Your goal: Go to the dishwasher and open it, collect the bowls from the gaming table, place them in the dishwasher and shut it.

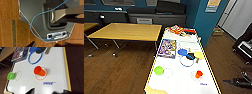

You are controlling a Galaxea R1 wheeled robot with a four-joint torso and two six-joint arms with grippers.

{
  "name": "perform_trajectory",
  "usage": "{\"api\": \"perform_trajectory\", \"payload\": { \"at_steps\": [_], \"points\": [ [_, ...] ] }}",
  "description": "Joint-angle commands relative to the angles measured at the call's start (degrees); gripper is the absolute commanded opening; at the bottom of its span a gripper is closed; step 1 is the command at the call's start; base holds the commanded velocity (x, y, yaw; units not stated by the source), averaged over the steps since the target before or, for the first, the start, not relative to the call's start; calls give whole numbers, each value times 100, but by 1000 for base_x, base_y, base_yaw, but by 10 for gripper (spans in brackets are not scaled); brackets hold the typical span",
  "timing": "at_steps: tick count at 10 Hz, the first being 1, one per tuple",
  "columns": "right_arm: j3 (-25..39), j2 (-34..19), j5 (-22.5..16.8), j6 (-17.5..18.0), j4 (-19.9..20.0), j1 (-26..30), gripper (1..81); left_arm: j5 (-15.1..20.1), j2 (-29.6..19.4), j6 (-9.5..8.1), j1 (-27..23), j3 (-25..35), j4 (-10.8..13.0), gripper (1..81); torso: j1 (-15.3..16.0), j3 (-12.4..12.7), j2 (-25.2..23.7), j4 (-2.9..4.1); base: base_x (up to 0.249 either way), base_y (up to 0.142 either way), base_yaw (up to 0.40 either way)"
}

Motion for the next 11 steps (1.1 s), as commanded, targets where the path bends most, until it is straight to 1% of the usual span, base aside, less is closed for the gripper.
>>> {"api": "perform_trajectory", "payload": {
  "at_steps": [1, 2, 3, 4, 5, 7, 9, 10, 11],
  "points": [
    [-553, 114, -546, 223, 115, 786, 811, 395, -15, -28, 33, -2, -30, 811, 0, 0, 0, 0, 0, 0, 0],
    [-720, 298, -704, 223, 115, 892, 811, 395, -33, -28, 25, -2, -30, 811, 0, -2, 0, 0, 0, 0, 0],
    [-860, 474, -748, 259, 115, 1006, 811, 403, -33, -28, 25, -2, -30, 811, 0, -2, 0, 0, 0, 0, 0],
    [-992, 650, -924, 329, 106, 1094, 811, 404, -24, -36, 33, -2, -30, 811, 0, -2, 0, 0, 0, 0, 0],
    [-1141, 781, -1020, 329, 107, 1199, 811, 404, -15, -36, 25, -2, -30, 811, 0, -2, 0, 0, 0, 0, 0],
    [-1300, 984, -1065, 329, 132, 1359, 811, 404, -24, -36, 25, -2, -30, 811, 0, -2, 2, 0, 0, 0, 0],
    [-1361, 1379, -1030, 338, 97, 1305, 811, 386, -15, -36, 16, -2, -30, 811, 2, -5, 2, 0, 0, 0, 0],
    [-1570, 1596, -1030, 346, 114, 1323, 811, 395, -24, -37, 16, -2, -30, 811, 5, -5, 2, 0, 0, 0, 0],
    [-1783, 1705, -1030, 557, 115, 1349, 811, 404, -33, -36, 16, -2, -57, 811, 5, -5, 2, 0, 0, 0, 0]
  ]
}}
